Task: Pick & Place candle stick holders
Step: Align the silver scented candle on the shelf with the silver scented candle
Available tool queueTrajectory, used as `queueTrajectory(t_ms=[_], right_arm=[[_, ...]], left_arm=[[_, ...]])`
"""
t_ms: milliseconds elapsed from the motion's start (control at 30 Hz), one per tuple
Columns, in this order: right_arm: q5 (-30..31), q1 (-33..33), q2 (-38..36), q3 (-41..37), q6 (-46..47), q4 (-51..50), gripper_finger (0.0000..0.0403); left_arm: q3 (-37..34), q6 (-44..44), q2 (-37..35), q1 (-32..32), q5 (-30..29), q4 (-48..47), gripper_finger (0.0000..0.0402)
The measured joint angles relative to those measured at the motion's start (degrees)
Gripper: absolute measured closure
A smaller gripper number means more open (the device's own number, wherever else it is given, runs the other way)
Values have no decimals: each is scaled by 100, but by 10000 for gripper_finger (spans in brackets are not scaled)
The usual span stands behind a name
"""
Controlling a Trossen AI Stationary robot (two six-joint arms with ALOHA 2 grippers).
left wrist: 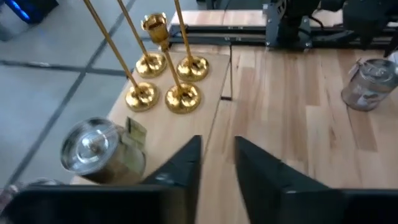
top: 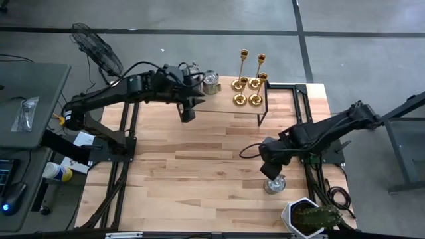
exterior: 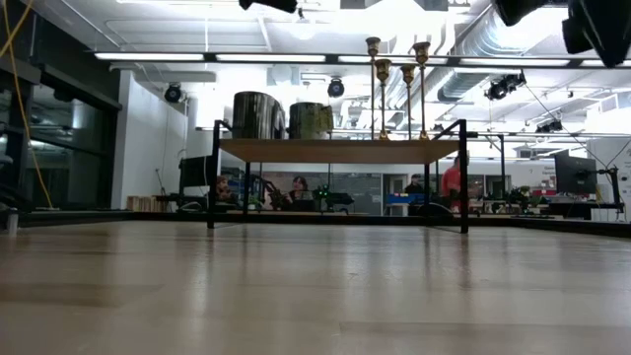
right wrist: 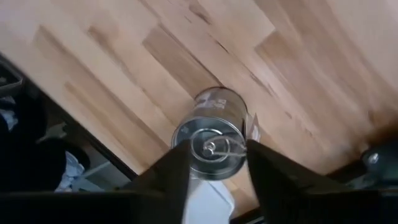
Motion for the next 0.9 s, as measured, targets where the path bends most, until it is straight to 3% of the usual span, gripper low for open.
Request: queueTrajectory(t_ms=[200,367,433,633,900], right_arm=[[-186,56,370,0,882,-148,133],[-527,277,751,0,947,-390,33],[-644,382,922,0,878,-381,11],[-929,589,1339,0,518,-166,19],[-828,747,1417,1,2064,-20,20]], left_arm=[[-2,-470,-16,-7,13,-267,172],[-2,-576,-16,-4,116,-676,47],[-2,-581,-16,-5,197,-811,15],[-2,-595,-16,-7,214,-941,32],[-2,-571,-16,-4,221,-1028,36]])
